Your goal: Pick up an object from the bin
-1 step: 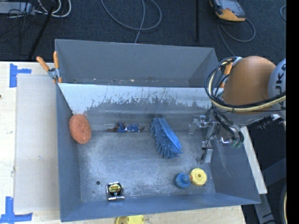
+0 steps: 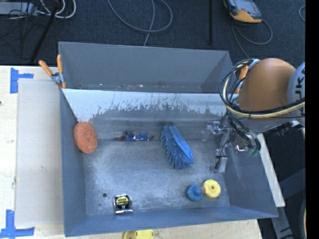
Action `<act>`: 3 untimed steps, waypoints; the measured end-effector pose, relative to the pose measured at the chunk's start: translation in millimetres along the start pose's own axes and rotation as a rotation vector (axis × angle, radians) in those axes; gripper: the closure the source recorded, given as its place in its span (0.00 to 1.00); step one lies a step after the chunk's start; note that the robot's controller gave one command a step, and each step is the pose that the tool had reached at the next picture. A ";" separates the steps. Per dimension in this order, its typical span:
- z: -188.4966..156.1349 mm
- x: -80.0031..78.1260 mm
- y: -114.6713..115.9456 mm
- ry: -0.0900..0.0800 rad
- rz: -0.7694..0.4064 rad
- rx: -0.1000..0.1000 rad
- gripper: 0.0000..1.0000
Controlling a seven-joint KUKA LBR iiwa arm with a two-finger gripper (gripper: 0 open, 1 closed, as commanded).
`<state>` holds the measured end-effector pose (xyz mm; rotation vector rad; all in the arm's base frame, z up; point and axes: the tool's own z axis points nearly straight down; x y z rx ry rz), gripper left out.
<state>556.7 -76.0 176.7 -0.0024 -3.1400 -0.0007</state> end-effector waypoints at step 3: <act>64.5 -33.6 64.1 -0.006 0.088 -0.001 0.00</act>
Offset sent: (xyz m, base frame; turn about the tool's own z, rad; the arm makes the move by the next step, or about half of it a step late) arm 0.0380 0.0728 -0.0461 0.0463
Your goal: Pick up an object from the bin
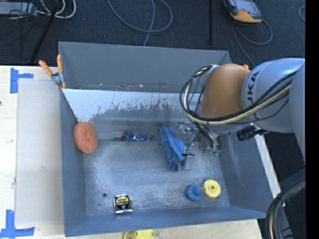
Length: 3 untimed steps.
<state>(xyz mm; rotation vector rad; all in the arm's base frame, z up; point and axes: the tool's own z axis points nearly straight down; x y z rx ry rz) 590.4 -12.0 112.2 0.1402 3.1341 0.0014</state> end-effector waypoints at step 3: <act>35.5 -0.3 9.6 -0.001 0.085 0.001 1.00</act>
Offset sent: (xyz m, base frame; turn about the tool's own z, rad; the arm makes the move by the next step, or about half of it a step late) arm -0.0005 0.0100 -0.0370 0.0879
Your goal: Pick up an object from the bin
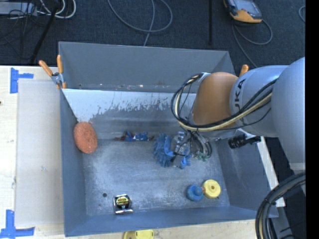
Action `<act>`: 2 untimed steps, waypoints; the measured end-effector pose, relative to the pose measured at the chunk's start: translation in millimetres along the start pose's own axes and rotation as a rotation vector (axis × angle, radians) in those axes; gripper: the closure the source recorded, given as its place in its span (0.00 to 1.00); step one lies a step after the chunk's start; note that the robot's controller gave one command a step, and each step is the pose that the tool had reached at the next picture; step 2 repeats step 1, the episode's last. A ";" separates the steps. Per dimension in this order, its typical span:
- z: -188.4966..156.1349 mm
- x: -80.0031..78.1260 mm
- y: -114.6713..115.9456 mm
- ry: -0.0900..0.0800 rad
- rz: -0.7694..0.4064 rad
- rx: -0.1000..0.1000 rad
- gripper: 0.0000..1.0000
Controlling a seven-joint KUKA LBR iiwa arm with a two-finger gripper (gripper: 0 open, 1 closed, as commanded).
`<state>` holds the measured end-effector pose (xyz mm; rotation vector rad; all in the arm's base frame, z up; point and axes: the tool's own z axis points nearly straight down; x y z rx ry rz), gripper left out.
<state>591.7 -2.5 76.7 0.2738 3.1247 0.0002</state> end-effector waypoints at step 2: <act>-132.5 7.3 31.4 0.004 -0.014 0.000 1.00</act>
Offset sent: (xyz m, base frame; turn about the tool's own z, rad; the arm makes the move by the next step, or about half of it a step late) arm 0.0000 0.0000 0.0000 0.0000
